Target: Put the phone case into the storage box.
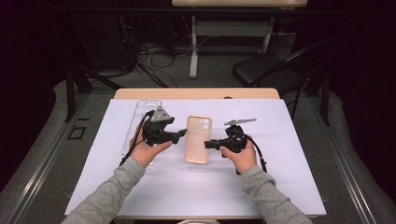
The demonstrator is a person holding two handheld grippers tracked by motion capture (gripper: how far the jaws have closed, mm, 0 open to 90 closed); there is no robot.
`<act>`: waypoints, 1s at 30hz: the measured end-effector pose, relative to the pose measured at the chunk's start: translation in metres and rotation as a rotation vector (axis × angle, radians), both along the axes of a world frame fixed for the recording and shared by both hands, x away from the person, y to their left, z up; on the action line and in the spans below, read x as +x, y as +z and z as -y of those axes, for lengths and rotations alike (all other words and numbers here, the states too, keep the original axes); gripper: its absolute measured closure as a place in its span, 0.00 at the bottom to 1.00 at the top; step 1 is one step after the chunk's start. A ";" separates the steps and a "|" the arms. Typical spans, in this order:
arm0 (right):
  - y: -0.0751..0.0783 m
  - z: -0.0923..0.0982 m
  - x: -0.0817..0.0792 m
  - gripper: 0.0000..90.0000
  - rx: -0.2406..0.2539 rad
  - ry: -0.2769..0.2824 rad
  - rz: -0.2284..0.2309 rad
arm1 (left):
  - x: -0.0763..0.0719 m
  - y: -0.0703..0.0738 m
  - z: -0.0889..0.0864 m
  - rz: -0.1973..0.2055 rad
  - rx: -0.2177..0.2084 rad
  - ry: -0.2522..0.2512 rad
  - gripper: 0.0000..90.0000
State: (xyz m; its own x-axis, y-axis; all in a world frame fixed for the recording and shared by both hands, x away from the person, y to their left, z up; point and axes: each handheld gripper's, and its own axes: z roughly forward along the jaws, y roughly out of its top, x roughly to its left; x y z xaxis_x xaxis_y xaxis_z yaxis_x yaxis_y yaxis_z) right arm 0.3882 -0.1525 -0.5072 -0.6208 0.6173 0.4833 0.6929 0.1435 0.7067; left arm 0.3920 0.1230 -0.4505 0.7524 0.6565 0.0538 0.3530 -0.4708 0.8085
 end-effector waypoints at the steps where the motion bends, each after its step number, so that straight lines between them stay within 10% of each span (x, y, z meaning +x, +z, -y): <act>1: 0.000 0.000 0.000 0.90 0.000 0.000 0.000 | 0.000 0.001 0.001 -0.002 0.015 -0.005 0.38; 30: 0.001 -0.004 -0.002 0.90 -0.037 0.007 0.022 | 0.006 0.033 0.028 0.044 0.205 -0.072 0.54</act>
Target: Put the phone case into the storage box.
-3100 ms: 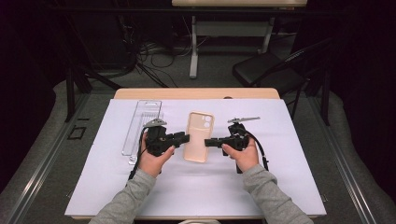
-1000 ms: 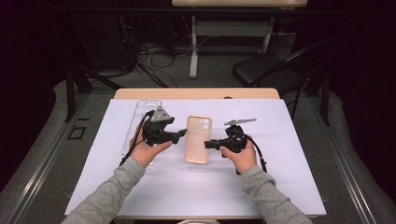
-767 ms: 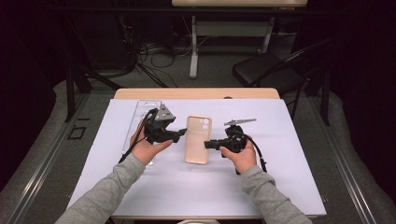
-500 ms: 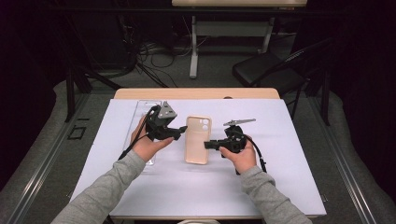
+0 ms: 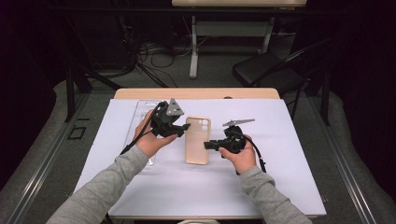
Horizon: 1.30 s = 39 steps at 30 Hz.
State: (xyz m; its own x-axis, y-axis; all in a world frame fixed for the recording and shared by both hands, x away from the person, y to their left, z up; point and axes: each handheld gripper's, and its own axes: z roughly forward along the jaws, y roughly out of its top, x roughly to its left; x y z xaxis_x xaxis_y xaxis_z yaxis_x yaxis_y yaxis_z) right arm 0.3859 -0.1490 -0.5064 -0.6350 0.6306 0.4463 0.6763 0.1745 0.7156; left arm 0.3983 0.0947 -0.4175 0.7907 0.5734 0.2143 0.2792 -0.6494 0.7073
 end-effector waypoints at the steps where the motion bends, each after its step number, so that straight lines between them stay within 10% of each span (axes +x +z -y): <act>1: 0.000 0.000 0.000 0.90 0.000 0.000 0.002 | 0.001 0.001 0.000 -0.004 0.007 -0.010 0.55; 39: 0.005 -0.010 -0.007 0.90 -0.083 0.055 0.065 | 0.005 0.007 0.009 -0.075 0.106 -0.077 0.76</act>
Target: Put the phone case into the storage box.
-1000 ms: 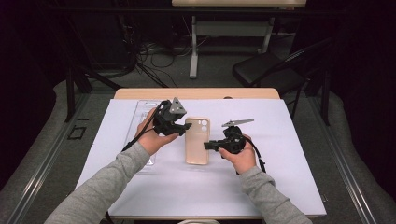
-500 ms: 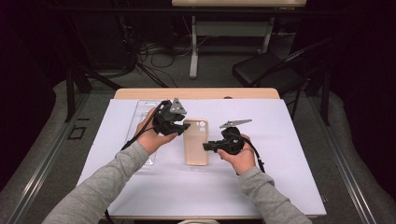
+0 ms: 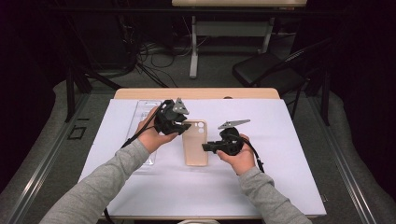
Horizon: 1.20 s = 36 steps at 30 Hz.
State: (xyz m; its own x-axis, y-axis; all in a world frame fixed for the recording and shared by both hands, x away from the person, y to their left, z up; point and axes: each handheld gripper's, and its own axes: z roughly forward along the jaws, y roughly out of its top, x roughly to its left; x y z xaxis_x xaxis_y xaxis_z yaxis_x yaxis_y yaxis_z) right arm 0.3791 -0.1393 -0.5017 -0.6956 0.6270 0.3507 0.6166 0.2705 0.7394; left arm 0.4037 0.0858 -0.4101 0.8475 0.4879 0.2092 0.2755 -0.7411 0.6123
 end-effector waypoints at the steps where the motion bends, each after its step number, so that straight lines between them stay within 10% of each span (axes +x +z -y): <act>1: 0.000 0.000 0.000 0.90 -0.002 0.001 0.001 | 0.000 0.000 0.000 -0.002 0.001 0.001 0.76; 36: 0.000 0.001 0.001 0.90 0.005 -0.005 0.002 | 0.001 0.006 0.001 0.012 0.028 -0.009 0.87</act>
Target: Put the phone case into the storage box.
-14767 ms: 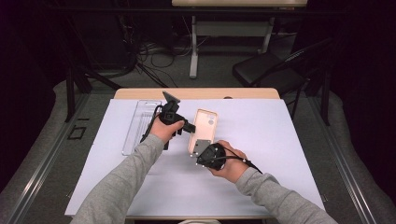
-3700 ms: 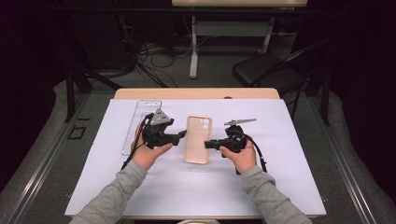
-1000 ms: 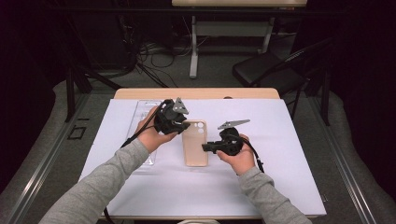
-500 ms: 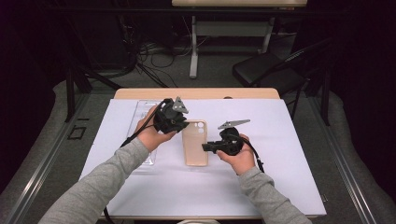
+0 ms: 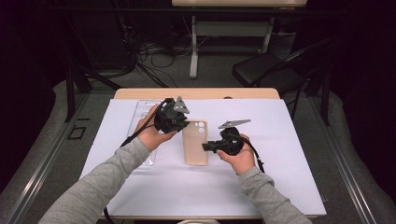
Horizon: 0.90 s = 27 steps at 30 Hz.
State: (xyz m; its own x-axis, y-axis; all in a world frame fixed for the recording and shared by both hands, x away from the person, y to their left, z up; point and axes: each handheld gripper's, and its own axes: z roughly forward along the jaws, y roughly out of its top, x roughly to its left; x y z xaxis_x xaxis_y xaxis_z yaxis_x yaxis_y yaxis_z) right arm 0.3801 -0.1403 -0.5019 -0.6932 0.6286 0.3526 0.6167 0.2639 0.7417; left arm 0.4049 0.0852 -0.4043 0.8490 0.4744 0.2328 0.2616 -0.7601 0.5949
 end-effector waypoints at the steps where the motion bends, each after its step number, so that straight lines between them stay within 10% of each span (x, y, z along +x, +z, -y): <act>1: 0.000 0.000 0.000 0.90 -0.001 0.000 -0.003 | 0.000 0.000 0.000 -0.001 0.000 0.000 0.87; 27: -0.001 0.003 0.002 0.78 0.034 -0.023 -0.008 | 0.003 0.001 -0.005 0.020 -0.004 -0.006 0.88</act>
